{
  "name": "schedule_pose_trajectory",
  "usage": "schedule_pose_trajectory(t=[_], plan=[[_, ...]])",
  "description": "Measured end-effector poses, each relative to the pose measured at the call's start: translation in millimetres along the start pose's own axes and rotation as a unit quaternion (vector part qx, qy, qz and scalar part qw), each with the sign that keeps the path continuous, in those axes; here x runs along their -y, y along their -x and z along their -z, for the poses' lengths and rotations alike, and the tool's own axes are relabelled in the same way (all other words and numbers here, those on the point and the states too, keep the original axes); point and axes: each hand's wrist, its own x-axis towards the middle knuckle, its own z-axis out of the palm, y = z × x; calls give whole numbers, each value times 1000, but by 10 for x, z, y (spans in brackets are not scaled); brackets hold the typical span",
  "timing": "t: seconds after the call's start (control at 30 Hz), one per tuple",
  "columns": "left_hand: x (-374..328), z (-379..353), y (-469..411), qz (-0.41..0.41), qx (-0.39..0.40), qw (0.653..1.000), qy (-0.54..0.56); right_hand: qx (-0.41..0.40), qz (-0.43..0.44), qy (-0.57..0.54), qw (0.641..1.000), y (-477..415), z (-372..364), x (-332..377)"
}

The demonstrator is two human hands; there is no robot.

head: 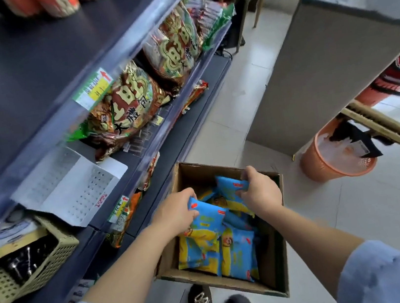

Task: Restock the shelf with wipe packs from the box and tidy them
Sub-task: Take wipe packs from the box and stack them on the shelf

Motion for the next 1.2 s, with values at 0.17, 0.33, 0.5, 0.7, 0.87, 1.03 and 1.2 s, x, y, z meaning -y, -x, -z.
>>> schedule_pose_trajectory(t=[0.17, 0.33, 0.5, 0.7, 0.87, 1.03, 1.2], plan=[[-69, 451, 468, 45, -95, 994, 40, 3, 87, 6, 996, 164, 516, 413], [-69, 886, 1038, 93, -189, 972, 102, 3, 178, 16, 984, 389, 961, 892], [-33, 1273, 1712, 123, -278, 942, 139, -17, 278, 20, 960, 713, 1302, 1377], [119, 1637, 2538, 163, -370, 897, 181, -38, 392, -7, 919, 1260, 1639, 1982], [267, 1904, 3260, 177, -457, 842, 226, -39, 471, -62, 879, 1806, 1820, 2477], [463, 2087, 3944, 181, -517, 797, 254, -35, 533, -104, 839, 2355, 1902, 2946], [693, 2231, 4607, 174, -577, 754, 261, -37, 577, -130, 805, 2898, 1962, 3355]])
